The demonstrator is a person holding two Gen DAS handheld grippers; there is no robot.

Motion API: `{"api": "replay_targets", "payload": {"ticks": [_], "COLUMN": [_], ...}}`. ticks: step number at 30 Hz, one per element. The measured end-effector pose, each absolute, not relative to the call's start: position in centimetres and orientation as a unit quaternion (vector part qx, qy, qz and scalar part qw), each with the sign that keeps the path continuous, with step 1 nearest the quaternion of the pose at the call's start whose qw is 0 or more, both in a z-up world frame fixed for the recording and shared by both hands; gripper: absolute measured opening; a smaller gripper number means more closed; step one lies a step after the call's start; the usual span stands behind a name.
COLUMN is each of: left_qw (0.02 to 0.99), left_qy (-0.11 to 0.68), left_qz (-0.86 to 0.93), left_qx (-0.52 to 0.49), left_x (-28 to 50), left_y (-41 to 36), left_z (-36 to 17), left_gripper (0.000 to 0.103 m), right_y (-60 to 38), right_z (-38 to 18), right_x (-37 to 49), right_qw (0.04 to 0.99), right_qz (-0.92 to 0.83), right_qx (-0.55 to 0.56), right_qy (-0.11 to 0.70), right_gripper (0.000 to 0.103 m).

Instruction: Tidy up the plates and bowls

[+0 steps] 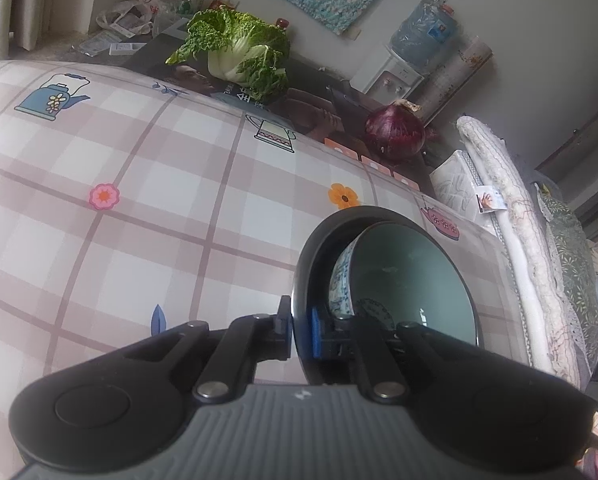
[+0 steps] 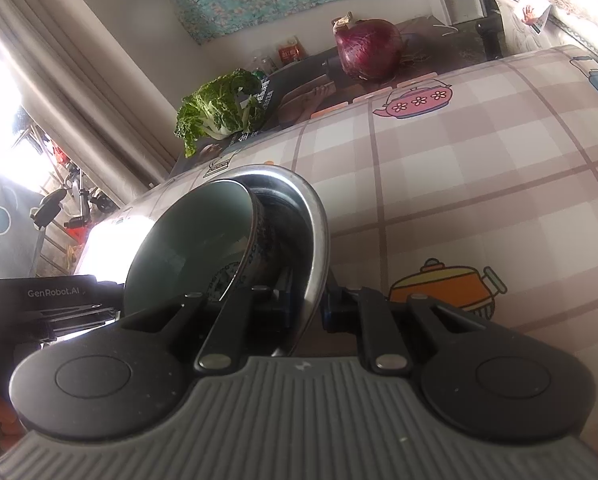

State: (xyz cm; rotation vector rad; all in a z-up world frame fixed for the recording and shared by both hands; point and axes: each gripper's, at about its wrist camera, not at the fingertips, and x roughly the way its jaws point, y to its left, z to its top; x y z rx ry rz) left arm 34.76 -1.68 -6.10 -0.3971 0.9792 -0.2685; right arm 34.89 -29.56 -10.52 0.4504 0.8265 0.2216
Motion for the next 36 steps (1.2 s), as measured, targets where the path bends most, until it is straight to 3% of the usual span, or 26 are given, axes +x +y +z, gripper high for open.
{"api": "replay_targets", "payload": {"ticks": [18, 28, 36], "left_qw": [0.869, 0.879, 0.873], "left_qy": [0.435, 0.415, 0.428], "left_qz": [-0.132, -0.132, -0.121], "left_qx": [-0.196, -0.195, -0.200], "left_x": [32.2, 25.8, 19.5], "left_y": [-1.4, -0.1, 1.8], "left_z": [-1.5, 2.4, 1.4], "left_gripper": [0.008, 0.008, 0.008], "right_y": [-29.4, -28.2, -26.3], "right_z": [-6.1, -1.8, -1.7], "right_x": [32.5, 26.3, 20.1], "right_qw": [0.897, 0.902, 0.893], "right_qz": [0.109, 0.119, 0.127], "right_qx": [0.217, 0.212, 0.208], "right_qy": [0.370, 0.356, 0.378], "right_gripper": [0.013, 0.013, 0.013]}}
